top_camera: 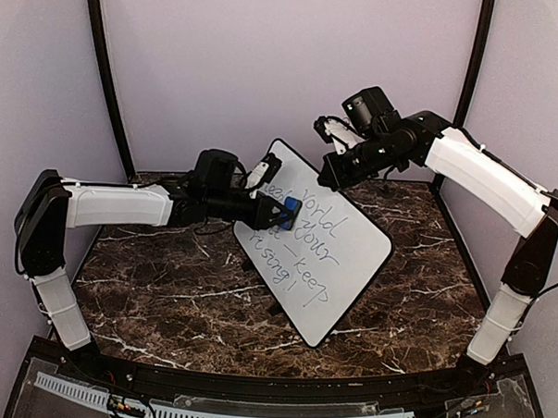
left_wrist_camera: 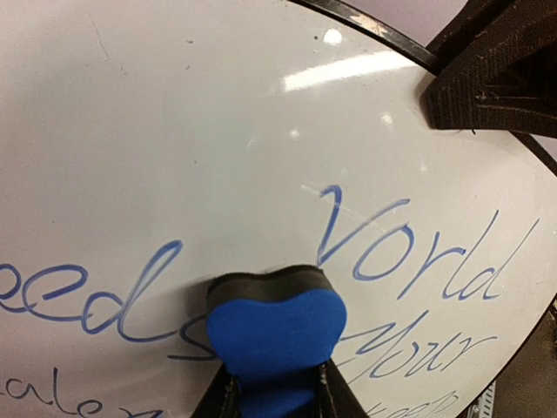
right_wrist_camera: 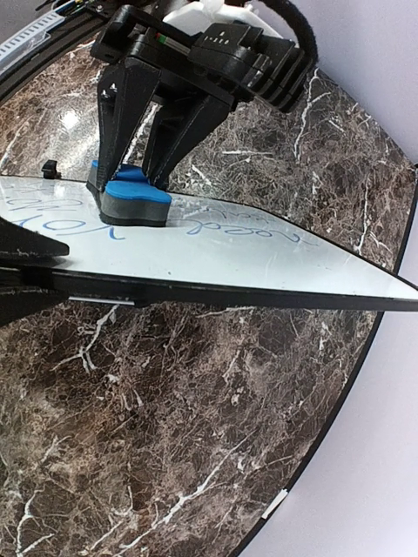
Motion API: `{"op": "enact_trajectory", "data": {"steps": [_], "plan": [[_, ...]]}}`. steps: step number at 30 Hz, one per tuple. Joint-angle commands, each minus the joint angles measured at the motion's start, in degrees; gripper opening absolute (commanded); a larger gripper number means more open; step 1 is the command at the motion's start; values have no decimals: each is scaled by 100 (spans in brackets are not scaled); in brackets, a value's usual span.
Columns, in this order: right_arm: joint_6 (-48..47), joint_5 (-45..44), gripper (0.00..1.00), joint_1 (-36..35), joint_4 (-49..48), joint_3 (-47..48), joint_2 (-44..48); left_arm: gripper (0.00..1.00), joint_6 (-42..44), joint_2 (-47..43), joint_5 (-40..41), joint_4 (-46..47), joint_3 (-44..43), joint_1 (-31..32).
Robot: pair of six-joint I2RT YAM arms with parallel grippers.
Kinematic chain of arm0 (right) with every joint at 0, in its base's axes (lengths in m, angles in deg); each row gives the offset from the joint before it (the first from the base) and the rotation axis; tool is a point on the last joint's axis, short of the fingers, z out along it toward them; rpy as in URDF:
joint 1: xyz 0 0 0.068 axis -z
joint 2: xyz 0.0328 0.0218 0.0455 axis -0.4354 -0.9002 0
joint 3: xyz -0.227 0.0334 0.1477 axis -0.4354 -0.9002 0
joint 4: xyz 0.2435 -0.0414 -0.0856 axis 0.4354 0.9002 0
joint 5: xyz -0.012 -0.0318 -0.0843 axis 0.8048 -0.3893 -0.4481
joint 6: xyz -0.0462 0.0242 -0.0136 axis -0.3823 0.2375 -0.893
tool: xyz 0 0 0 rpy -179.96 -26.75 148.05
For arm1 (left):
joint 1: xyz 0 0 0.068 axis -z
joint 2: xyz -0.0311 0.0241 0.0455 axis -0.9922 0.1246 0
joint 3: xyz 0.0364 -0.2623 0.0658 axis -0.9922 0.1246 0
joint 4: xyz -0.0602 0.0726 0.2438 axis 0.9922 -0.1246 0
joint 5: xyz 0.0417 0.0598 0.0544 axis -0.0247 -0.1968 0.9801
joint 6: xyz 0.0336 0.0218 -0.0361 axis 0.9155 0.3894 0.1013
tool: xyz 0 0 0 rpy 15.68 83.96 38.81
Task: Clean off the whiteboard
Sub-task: Erase the center of the whiteboard.
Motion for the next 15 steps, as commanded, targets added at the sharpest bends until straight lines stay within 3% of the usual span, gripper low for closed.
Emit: {"op": "enact_trajectory", "data": {"steps": [1,7,15], "plan": [[-827,417,0,-266,-155,-64,-77,0,-148,164,-35,-498,378,157],[-818,445,0,-266,-158,-38,-109,0,-85,168,2,-515,135,152],[-809,454,0,-266,-159,-46,-104,0,119,369,46,-896,-849,151]]}}
